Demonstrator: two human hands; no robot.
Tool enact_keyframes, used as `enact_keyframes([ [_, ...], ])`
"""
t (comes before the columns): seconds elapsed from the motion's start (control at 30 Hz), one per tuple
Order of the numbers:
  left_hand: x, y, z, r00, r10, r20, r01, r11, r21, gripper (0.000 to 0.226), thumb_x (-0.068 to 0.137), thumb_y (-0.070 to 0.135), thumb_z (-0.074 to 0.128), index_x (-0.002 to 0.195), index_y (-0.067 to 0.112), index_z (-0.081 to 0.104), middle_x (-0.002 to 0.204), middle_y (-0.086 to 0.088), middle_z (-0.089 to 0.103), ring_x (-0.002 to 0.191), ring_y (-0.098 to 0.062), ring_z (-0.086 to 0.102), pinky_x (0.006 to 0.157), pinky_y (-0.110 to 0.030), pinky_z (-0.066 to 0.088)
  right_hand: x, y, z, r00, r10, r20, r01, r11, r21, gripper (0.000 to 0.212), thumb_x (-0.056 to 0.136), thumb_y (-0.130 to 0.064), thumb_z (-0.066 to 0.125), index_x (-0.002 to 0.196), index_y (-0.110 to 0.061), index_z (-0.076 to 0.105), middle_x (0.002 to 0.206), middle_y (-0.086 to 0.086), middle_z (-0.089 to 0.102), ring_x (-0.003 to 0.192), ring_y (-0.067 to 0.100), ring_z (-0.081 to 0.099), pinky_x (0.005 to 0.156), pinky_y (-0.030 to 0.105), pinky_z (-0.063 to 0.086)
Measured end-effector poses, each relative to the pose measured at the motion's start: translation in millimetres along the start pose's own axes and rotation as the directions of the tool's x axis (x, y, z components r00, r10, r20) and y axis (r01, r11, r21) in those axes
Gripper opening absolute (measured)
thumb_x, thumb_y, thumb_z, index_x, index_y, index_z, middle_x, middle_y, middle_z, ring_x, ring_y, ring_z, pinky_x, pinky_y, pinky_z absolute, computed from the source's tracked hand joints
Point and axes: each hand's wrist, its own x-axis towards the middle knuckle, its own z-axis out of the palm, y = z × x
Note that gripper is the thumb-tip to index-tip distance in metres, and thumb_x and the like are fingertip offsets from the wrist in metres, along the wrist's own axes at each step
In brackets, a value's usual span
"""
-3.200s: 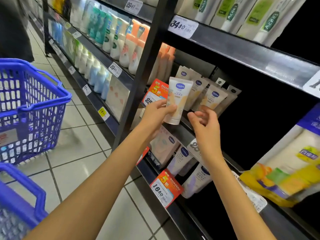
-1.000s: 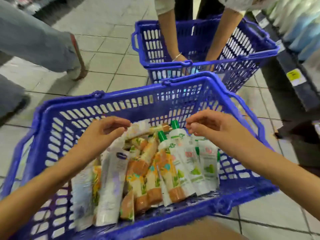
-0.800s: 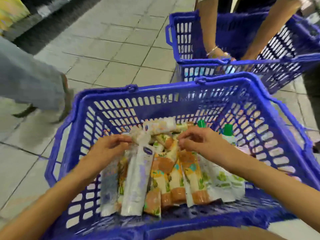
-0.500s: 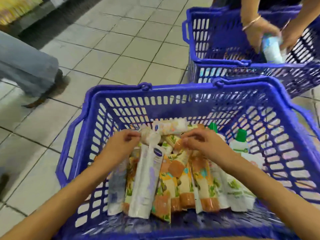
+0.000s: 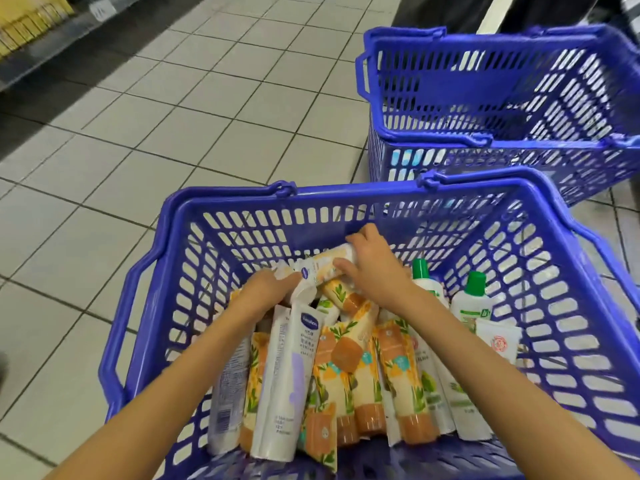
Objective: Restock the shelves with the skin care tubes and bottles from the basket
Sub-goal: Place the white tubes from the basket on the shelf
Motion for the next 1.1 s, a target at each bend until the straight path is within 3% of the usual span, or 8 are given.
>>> enact_keyframes([
  [0.07, -1.5, -4.1, 1.9, 0.998, -0.006, -0.063, -0.005, 0.984, -0.178, 0.026, 0.084, 0.03, 0.061, 0.069, 0.011, 0.052, 0.065, -0.004, 0.056, 0.055, -0.014, 0.053, 0.044, -0.02, 0.041, 4.4, 2.2, 4.7, 1.0, -0.029, 0.003, 0.029, 0.992, -0.127, 0.046, 0.092, -0.031, 0.053, 0.13, -0.006, 0.046, 0.13, 0.008, 0.038, 0.12, 0.023, 0.039, 0.102, 0.032, 0.035],
  [0.2, -11.3, 1.7, 0.5, 0.993, -0.031, -0.114, -0.018, 0.914, -0.406, 0.02, 0.083, 0.014, 0.063, 0.098, 0.002, 0.055, 0.077, -0.01, 0.06, 0.067, -0.022, 0.058, 0.055, -0.025, 0.044, -1.9, 7.1, 5.9, 0.99, -0.024, 0.142, 0.064, 0.957, -0.281, 0.047, 0.091, -0.041, 0.053, 0.123, -0.007, 0.047, 0.125, 0.008, 0.043, 0.115, 0.023, 0.041, 0.089, 0.033, 0.04],
  [0.43, -64.4, 19.0, -6.1, 0.975, 0.194, -0.112, -0.221, 0.753, -0.62, 0.021, 0.09, 0.007, 0.052, 0.111, 0.009, 0.054, 0.099, -0.008, 0.066, 0.078, -0.016, 0.063, 0.058, -0.024, 0.049, -40.6, 18.1, -43.8, 0.956, -0.037, 0.292, 0.051, 0.998, -0.041, 0.035, 0.09, -0.034, 0.056, 0.108, -0.004, 0.052, 0.109, 0.01, 0.054, 0.097, 0.024, 0.051, 0.071, 0.026, 0.033],
  [0.57, -101.1, 49.5, 3.3, 0.836, 0.539, -0.108, -0.517, 0.703, -0.488, 0.022, 0.087, 0.021, 0.057, 0.107, 0.032, 0.059, 0.099, 0.011, 0.071, 0.087, -0.003, 0.067, 0.065, -0.019, 0.052, -81.7, 24.8, -105.0, 0.97, 0.128, 0.207, -0.209, 0.873, 0.441, 0.023, 0.092, -0.031, 0.052, 0.102, -0.011, 0.059, 0.094, 0.002, 0.062, 0.086, 0.018, 0.059, 0.074, 0.024, 0.044],
  [0.73, -137.4, 121.1, 61.2, 0.638, 0.748, 0.185, -0.367, 0.506, -0.781, 0.031, 0.092, 0.013, 0.046, 0.122, 0.017, 0.051, 0.117, 0.001, 0.066, 0.101, -0.01, 0.063, 0.081, -0.029, 0.055, -154.0, 53.3, -159.5, 0.949, 0.308, 0.074, -0.193, 0.378, 0.906, 0.022, 0.087, -0.02, 0.051, 0.106, -0.01, 0.057, 0.085, 0.0, 0.07, 0.075, 0.012, 0.068, 0.079, 0.027, 0.055],
  [0.93, -196.7, 200.4, 151.0, 0.326, 0.86, 0.392, -0.065, 0.434, -0.899, 0.026, 0.09, 0.002, 0.041, 0.111, 0.012, 0.052, 0.085, 0.003, 0.073, 0.071, -0.007, 0.069, 0.057, -0.019, 0.055, -253.2, 87.6, -183.2, 0.782, 0.581, -0.226, -0.037, 0.405, 0.914, 0.019, 0.08, -0.02, 0.062, 0.098, -0.016, 0.061, 0.083, -0.006, 0.072, 0.074, 0.007, 0.067, 0.073, 0.021, 0.052],
  [1.03, -226.4, 227.6, 182.5, 0.187, 0.891, 0.413, -0.079, 0.433, -0.898, 0.022, 0.089, 0.0, 0.044, 0.1, 0.013, 0.057, 0.078, 0.004, 0.072, 0.067, -0.006, 0.068, 0.057, -0.018, 0.054, -296.1, 96.9, -195.3, 0.643, 0.638, -0.425, 0.049, 0.519, 0.853, 0.021, 0.088, -0.018, 0.055, 0.106, -0.023, 0.064, 0.107, -0.006, 0.07, 0.099, 0.009, 0.064, 0.082, 0.019, 0.05],
  [1.1, -241.7, 241.5, 200.3, 0.133, 0.902, 0.411, -0.134, 0.427, -0.894, 0.02, 0.09, 0.001, 0.045, 0.098, 0.012, 0.059, 0.078, 0.004, 0.071, 0.068, -0.006, 0.066, 0.06, -0.019, 0.054, -321.7, 104.0, -209.3, 0.502, 0.657, -0.562, 0.019, 0.642, 0.767, 0.022, 0.089, -0.024, 0.053, 0.109, -0.025, 0.063, 0.107, -0.008, 0.069, 0.089, 0.0, 0.065, 0.071, 0.012, 0.048],
])
